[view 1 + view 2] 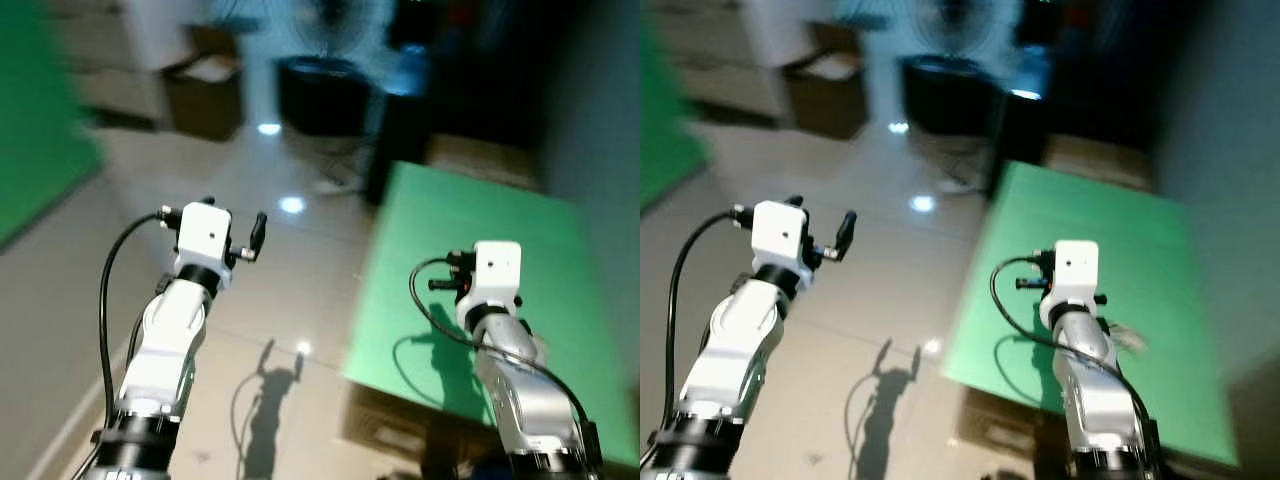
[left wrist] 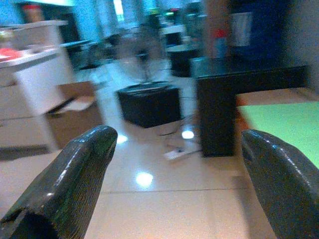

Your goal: Hang keys on a hook

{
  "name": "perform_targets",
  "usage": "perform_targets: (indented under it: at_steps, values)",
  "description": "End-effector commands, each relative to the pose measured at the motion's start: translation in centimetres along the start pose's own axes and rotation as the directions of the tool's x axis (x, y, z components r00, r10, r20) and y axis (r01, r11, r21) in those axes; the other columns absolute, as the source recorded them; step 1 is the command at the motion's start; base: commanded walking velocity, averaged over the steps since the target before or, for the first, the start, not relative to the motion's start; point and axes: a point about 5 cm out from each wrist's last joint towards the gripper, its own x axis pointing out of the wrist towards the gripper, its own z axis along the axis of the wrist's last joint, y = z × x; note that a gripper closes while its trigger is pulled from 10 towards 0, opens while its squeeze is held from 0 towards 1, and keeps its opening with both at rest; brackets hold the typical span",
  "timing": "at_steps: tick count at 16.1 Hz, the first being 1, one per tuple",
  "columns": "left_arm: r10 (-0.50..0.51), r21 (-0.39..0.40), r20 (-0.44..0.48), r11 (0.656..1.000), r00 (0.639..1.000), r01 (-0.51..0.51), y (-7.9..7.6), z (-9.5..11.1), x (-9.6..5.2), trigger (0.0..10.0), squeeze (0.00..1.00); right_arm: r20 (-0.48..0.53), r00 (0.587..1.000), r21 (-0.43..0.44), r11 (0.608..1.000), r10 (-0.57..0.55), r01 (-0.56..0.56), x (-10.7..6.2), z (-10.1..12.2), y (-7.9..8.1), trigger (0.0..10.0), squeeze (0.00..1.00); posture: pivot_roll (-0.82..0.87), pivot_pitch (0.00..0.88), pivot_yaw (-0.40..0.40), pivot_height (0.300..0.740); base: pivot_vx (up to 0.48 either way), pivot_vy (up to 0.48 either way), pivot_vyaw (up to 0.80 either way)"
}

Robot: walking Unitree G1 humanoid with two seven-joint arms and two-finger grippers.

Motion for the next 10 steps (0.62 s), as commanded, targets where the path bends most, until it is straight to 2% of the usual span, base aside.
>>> perform_targets:
  at_steps: [1,2,7,10]
  values:
    - [-0.027,0.004,0.005,1.0,1.0,0.027,-1.0,0.11,0.22,10.0,0.0,-0.01,0.999,-0.018,0.999,-0.039,0.039,-0.04,-0.02,-1.1,10.0,0.0,-0.08,0.0,-0.032,0.74,0.0,-0.281,-0.8]
    - [-0.027,0.005,0.004,1.0,1.0,0.027,-1.0,0.12,0.22,10.0,0.0,-0.01,0.999,-0.019,0.999,-0.04,0.04,-0.03,-0.01,-1.12,10.0,0.0,-0.08,0.0,-0.031,0.74,0.0,-0.244,-0.8]
    - [-0.027,-0.007,0.012,1.0,1.0,0.027,-0.89,0.12,0.06,10.0,0.0,-0.018,0.998,-0.008,0.998,-0.062,0.062,-0.22,-0.19,-1.58,10.0,0.0,-0.08,0.0,-0.018,0.74,0.0,0.0,-0.76]
    - [-0.053,0.003,0.025,0.999,0.998,0.053,-0.92,0.2,0.08,10.0,0.0,-0.006,1.0,-0.019,1.0,-0.025,0.025,-0.24,-0.03,-1.26,10.0,0.0,-0.08,0.0,-0.019,0.74,0.0,0.0,0.0]
